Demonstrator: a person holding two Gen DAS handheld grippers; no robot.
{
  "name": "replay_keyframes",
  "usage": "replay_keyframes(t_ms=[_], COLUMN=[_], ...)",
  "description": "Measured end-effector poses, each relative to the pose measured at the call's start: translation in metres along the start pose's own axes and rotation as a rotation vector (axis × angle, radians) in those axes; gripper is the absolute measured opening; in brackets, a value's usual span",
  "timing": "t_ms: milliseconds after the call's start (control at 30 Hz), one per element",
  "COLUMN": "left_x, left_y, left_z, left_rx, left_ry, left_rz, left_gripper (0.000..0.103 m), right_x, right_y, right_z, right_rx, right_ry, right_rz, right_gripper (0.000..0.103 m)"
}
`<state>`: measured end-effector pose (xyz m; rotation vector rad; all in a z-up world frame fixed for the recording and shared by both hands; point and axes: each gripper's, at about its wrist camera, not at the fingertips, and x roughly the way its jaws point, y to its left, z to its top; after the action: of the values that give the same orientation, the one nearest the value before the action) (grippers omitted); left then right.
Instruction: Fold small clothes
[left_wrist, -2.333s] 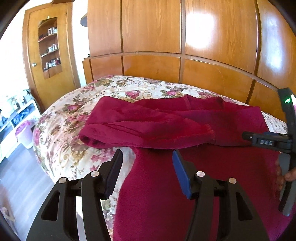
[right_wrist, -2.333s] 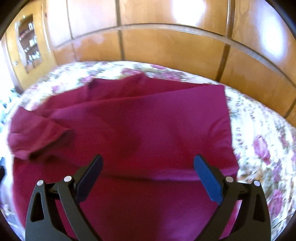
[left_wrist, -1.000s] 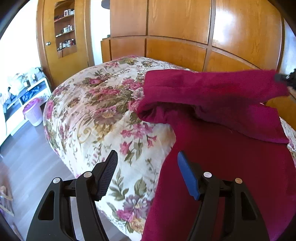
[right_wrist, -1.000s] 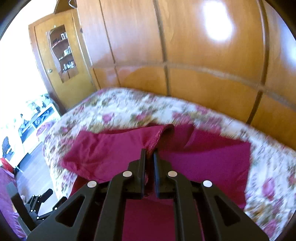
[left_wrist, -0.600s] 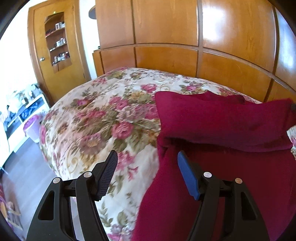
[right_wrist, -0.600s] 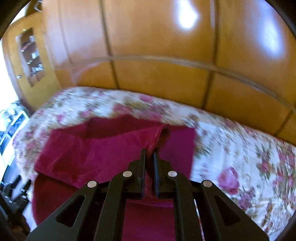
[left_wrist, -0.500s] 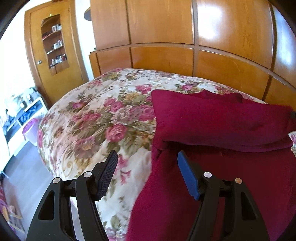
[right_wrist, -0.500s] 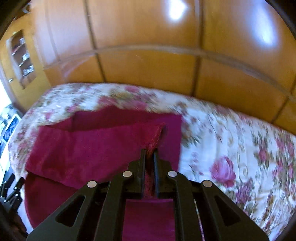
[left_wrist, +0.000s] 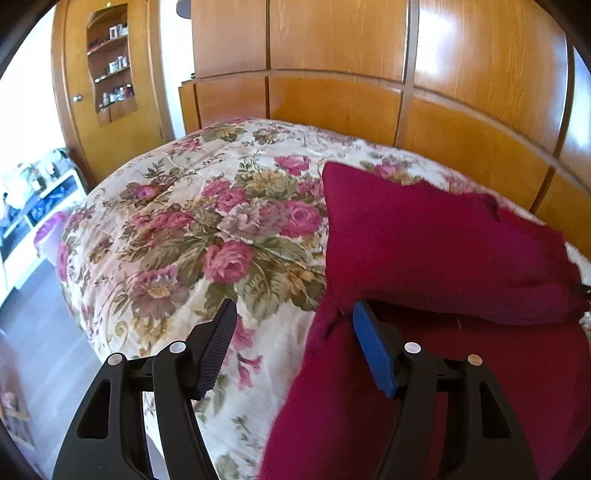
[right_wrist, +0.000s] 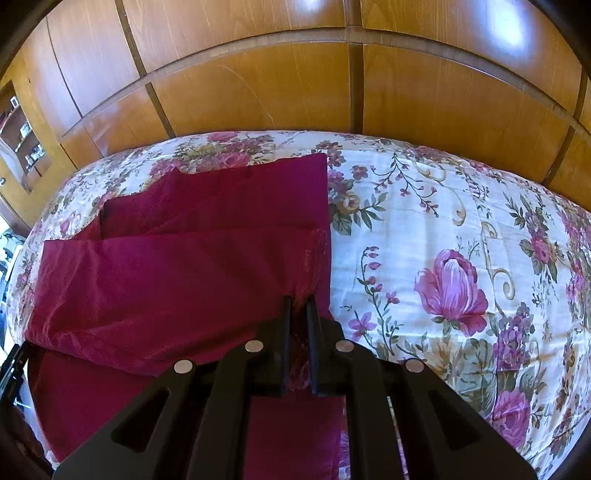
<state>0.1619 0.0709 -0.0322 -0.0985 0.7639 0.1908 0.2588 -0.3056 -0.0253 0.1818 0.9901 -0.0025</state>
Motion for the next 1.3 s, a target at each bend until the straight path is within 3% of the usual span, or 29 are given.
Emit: replay_keyframes(t_ms=[133,300,333,367,433,500,600,667,700,733,833,900,967,1000,1167,1300], left_x=[-0.010,-0.003,0.005,0.010,0.021,0.031,0.024,0.017,0.014,0.009,-0.005,-0.008,-0.005,-0.001,0.031,0.068], left_y=[0.000,-0.032,-0.038,-0.039,-0.038,-0.036,-0.035,-0.032,-0.029,-0.025,-0.021,-0.024,-0.031,-0.036,-0.059,-0.070], left_z=[0.003,0.004,0.006,0.007,0.007,0.002,-0.003,-0.002,0.001,0.006,0.026,0.038,0.052,0.059,0.073,0.062], left_rx=[0.038,0.196,0.223,0.224,0.214,0.192,0.184,0.161,0.142,0.116,0.080,0.073,0.065,0.059,0.064,0.081], left_ry=[-0.046,-0.071,-0.050,-0.032,0.018,0.064,0.059,0.055,0.057,0.053,-0.006,-0.030,-0.046,-0.052,-0.010,0.077], left_rz=[-0.131,-0.137,-0.130,-0.142,-0.151,-0.140,-0.129,-0.129,-0.138,-0.149,-0.152,-0.150,-0.145,-0.146,-0.153,-0.122], left_gripper=[0.061,0.061,0.054,0.036,0.035,0.035,0.035,0.036,0.036,0.036,0.036,0.036,0.050,0.050,0.050,0.050], right_x=[-0.002,-0.009,-0.013,-0.014,-0.019,-0.008,0.008,0.004,-0.001,-0.008,-0.038,-0.054,-0.061,-0.061,-0.028,0.014], right_y=[-0.001,0.000,0.000,0.000,0.001,-0.004,-0.009,-0.014,-0.018,-0.021,-0.018,-0.009,0.005,0.015,0.050,0.049], right_z=[0.002,0.007,0.009,0.010,0.012,0.011,0.005,0.005,0.006,0.007,0.011,0.016,0.019,0.021,0.025,0.007], right_rx=[0.016,0.010,0.007,0.004,-0.024,-0.027,-0.011,0.017,0.043,0.060,0.054,0.045,0.023,0.007,-0.034,-0.012], right_ry=[0.000,-0.011,-0.020,-0.028,-0.056,-0.020,0.034,0.017,0.004,-0.014,-0.097,-0.144,-0.166,-0.166,-0.076,0.036], right_rz=[0.014,0.021,0.019,0.016,-0.029,-0.066,-0.067,-0.067,-0.063,-0.064,-0.081,-0.046,0.000,0.031,0.129,0.108], right_gripper=[0.007,0.007,0.007,0.007,0.007,0.006,0.007,0.024,0.047,0.056,0.056,0.058,0.062,0.064,0.070,0.071])
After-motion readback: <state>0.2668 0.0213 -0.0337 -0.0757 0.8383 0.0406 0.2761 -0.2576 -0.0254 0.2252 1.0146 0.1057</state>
